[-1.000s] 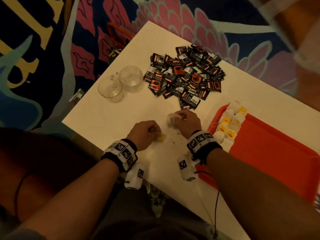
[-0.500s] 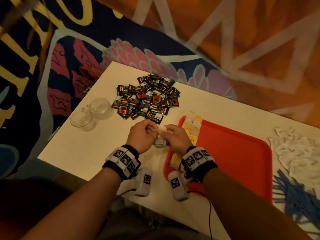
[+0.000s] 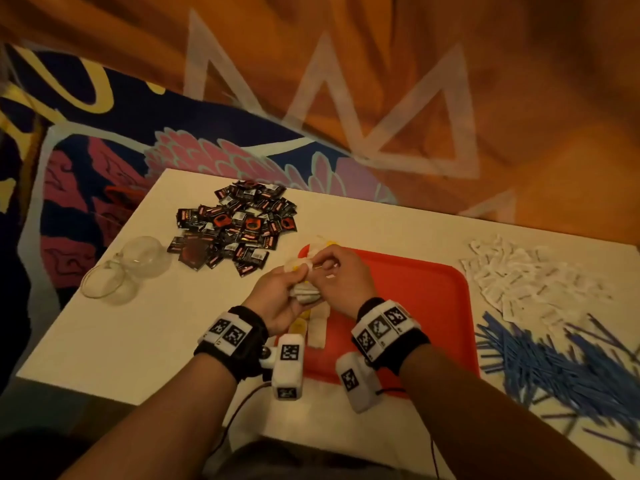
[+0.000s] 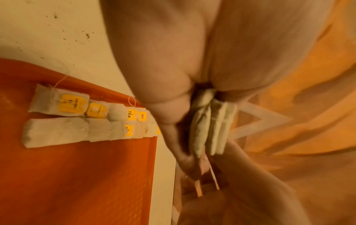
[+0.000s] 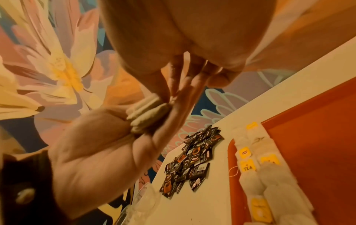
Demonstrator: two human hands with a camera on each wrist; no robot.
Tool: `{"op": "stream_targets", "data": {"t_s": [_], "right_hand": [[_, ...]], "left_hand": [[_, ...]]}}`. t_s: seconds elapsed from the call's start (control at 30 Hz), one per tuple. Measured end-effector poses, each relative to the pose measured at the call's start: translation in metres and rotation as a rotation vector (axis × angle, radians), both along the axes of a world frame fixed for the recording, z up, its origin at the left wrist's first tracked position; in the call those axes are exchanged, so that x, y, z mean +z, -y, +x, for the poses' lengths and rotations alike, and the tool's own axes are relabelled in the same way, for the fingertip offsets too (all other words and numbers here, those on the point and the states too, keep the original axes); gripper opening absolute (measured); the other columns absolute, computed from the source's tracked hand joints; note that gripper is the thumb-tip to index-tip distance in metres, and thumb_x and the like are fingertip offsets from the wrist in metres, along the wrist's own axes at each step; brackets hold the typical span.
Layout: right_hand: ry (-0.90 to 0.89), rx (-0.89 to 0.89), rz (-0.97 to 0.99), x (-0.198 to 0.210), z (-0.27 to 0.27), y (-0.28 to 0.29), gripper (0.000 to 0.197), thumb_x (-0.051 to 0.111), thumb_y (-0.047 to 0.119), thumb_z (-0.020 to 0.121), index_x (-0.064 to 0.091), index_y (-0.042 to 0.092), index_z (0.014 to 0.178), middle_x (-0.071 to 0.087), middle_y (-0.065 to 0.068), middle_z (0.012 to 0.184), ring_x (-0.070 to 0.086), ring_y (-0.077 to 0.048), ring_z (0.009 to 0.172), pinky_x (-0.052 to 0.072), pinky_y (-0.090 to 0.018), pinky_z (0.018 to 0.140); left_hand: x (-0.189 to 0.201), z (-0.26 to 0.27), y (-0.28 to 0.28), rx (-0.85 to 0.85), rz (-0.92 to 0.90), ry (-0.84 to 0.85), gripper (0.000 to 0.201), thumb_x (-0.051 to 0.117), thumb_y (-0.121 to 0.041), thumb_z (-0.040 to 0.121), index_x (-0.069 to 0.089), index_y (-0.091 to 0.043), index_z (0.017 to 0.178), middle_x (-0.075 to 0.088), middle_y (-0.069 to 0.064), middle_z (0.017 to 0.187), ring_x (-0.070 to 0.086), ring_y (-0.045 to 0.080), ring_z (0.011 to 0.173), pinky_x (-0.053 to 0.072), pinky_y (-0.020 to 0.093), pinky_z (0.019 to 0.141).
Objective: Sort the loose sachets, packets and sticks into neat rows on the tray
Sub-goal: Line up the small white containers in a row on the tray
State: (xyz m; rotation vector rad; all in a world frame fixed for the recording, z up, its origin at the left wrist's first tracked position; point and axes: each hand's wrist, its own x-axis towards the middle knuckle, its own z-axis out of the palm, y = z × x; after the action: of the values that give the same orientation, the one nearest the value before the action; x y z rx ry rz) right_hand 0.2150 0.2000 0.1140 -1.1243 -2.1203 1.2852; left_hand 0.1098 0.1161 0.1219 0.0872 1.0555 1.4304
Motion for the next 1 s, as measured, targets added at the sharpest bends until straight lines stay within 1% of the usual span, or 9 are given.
{"op": "stream_targets", "data": {"t_s": [0.07,0.13,0.23,0.47,0.6,0.7,0.77,0.87,1.0], "right_hand": [[-0.017,-0.05,-0.031,0.001,0.012,-0.006,0.02,0.071,0.014,0.078,0.06,0.029,0.085,0.059,0.005,0.088,0.054,-0.008,0.077,0.045,-0.026,0.068],[-0.043,-0.057,-0.066,0.003,0.024,-0.01,0.021,0.075,0.018,0.078,0.059,0.028,0.086,0.056,0.007,0.086,0.051,-0.005,0.074,0.045,-0.026,0.069],[-0.067,-0.03,-0.074,0.006,0.038,-0.014,0.025,0.081,0.023,0.075,0.06,0.025,0.088,0.056,0.005,0.086,0.052,-0.008,0.075,0.048,-0.032,0.074],[-0.109,-0.034,-0.279,0.006,0.043,-0.015,0.017,0.079,0.024,0.082,0.063,0.027,0.076,0.064,0.009,0.078,0.062,-0.009,0.075,0.051,-0.029,0.07],[-0.228,-0.062,-0.461,0.009,0.035,-0.005,0.014,0.073,0.011,0.087,0.064,0.019,0.079,0.063,0.001,0.075,0.06,-0.009,0.069,0.047,-0.021,0.056],[-0.257,-0.084,-0.516,0.015,0.025,-0.003,0.017,0.063,0.005,0.093,0.059,0.016,0.081,0.06,0.0,0.076,0.057,-0.009,0.067,0.048,-0.021,0.056],[-0.239,-0.095,-0.504,0.018,0.016,-0.002,0.018,0.059,0.005,0.096,0.055,0.016,0.082,0.057,0.0,0.076,0.056,-0.009,0.066,0.049,-0.023,0.057],[-0.201,-0.1,-0.457,0.018,0.002,0.0,0.017,0.057,0.007,0.096,0.053,0.018,0.083,0.056,0.001,0.072,0.055,-0.011,0.064,0.05,-0.029,0.06],[-0.16,-0.16,-0.443,0.013,-0.017,0.008,0.013,0.071,0.013,0.088,0.06,0.018,0.084,0.067,-0.003,0.073,0.065,-0.019,0.069,0.051,-0.033,0.061]], "left_hand": [[0.002,0.007,-0.004,0.003,-0.035,-0.077,0.032,0.04,-0.015,0.106,0.061,0.005,0.12,0.069,0.024,0.114,0.074,0.023,0.082,0.062,0.034,0.065],[0.001,0.013,-0.007,0.023,-0.058,-0.135,0.026,0.046,-0.015,0.104,0.064,0.003,0.109,0.072,0.019,0.097,0.073,0.021,0.075,0.063,0.036,0.074],[-0.002,0.022,-0.011,0.063,-0.082,-0.188,0.019,0.059,-0.013,0.097,0.067,0.004,0.102,0.072,0.018,0.091,0.071,0.024,0.08,0.059,0.039,0.084],[-0.011,0.032,-0.014,0.065,-0.148,-0.326,0.027,0.071,-0.019,0.09,0.069,0.0,0.109,0.069,0.015,0.088,0.065,0.019,0.066,0.054,0.03,0.062],[-0.008,0.022,-0.008,0.045,-0.122,-0.329,0.017,0.071,-0.023,0.087,0.067,-0.007,0.088,0.062,0.007,0.071,0.058,0.014,0.058,0.05,0.027,0.055],[-0.007,0.004,-0.003,-0.014,-0.062,-0.35,0.027,0.073,-0.033,0.075,0.063,-0.009,0.085,0.059,0.005,0.071,0.051,0.014,0.058,0.044,0.023,0.049],[-0.006,-0.009,-0.002,-0.063,-0.045,-0.437,0.028,0.074,-0.034,0.078,0.061,-0.01,0.083,0.054,0.006,0.07,0.047,0.014,0.057,0.041,0.025,0.051],[-0.002,-0.025,-0.003,-0.079,-0.054,-0.588,0.021,0.07,-0.022,0.091,0.06,-0.01,0.078,0.052,0.003,0.062,0.046,0.013,0.052,0.039,0.025,0.051],[-0.001,-0.046,-0.005,-0.036,-0.031,-0.74,0.022,0.071,-0.015,0.09,0.063,-0.002,0.074,0.051,0.005,0.055,0.043,0.014,0.048,0.037,0.024,0.048]]}}
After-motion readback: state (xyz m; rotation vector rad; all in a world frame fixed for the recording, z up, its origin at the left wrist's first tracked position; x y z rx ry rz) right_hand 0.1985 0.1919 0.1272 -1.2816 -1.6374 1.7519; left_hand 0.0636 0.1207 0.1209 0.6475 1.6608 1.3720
